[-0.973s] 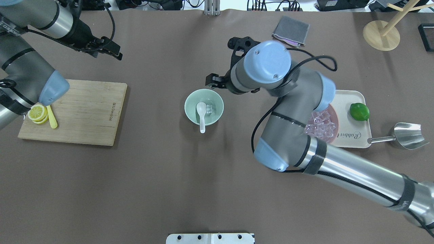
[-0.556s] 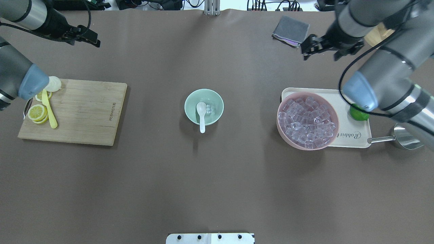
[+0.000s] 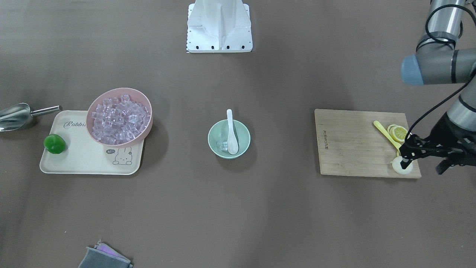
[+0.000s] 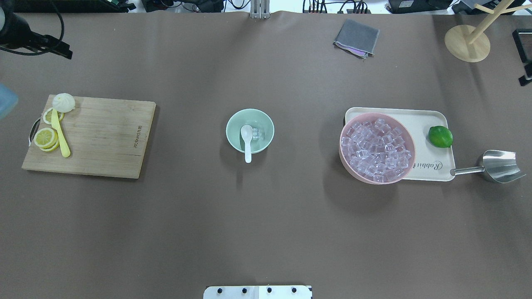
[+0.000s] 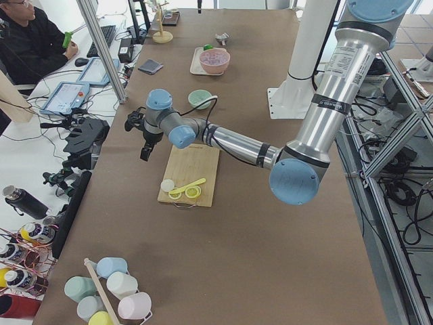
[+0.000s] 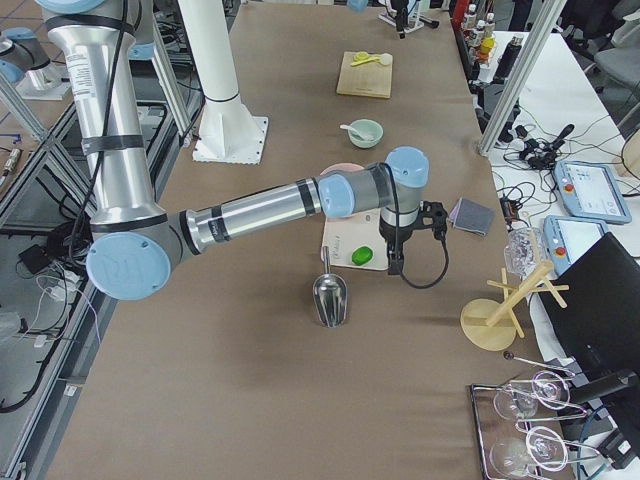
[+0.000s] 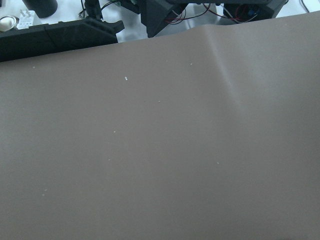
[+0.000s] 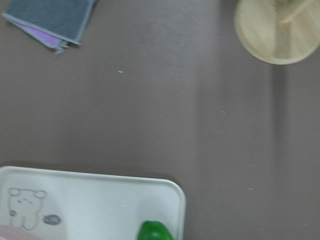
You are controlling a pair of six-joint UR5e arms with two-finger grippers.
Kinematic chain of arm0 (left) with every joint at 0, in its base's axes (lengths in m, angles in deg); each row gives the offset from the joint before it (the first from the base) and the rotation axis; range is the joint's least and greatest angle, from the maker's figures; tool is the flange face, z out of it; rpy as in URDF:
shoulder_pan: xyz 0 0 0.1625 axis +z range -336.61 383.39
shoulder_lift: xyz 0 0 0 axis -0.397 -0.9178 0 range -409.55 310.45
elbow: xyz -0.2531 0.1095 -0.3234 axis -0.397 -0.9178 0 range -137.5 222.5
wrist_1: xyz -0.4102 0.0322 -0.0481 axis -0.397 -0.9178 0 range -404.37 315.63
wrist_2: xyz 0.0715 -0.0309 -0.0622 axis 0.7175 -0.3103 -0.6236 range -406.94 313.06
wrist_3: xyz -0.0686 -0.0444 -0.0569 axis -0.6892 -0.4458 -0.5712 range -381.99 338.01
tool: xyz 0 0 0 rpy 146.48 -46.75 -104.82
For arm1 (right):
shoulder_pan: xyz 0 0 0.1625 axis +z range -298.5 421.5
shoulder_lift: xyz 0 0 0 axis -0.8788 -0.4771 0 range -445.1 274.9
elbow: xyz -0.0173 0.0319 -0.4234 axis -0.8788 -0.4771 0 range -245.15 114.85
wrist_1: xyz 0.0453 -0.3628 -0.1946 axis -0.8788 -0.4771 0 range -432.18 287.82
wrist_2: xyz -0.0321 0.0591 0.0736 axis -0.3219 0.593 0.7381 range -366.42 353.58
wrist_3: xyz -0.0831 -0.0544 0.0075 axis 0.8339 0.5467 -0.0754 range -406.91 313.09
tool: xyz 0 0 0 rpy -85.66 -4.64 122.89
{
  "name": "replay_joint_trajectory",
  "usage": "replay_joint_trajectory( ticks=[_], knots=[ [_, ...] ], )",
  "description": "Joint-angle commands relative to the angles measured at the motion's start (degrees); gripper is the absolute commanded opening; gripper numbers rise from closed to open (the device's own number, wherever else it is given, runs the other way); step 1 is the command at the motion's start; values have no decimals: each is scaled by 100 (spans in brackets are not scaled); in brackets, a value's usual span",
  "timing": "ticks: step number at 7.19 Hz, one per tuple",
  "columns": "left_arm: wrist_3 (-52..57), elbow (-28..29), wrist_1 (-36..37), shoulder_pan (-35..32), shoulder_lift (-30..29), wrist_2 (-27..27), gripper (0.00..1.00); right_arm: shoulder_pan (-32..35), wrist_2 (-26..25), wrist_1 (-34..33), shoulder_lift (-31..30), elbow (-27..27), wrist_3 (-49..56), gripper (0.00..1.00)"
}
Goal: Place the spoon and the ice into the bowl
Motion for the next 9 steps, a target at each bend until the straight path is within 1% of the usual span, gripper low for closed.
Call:
replay_joint_trajectory(
  ticks=[1,2,3,4,5,6,7,8,9],
  knots=[
    [471,-118,83,-1034,897,-875,99,539,365,63,-766,-91,872,100],
    [734,-83,127,-1474,1198,-869,99,540,375,64,-874,-91,910,100],
    [876,-100,275,-1844,1401,-990,99,540,357,81,-936,-187,919,100],
    [973,-248,294,-2092,1594,-1209,98,540,314,81,-1049,-222,919,100],
    [983,-502,303,-2094,1753,-1159,99,601,322,81,-1103,-171,919,100],
    [1018,-618,303,-1990,1841,-1080,99,645,313,73,-1103,-170,919,100],
    [1035,-610,303,-1623,1833,-1027,99,680,357,38,-1103,-153,858,100],
    [1036,-575,321,-1402,1920,-531,99,680,366,3,-1094,-196,831,100],
    [1036,-610,460,-1400,2069,-534,98,680,366,-7,-1051,-249,831,100]
  ],
)
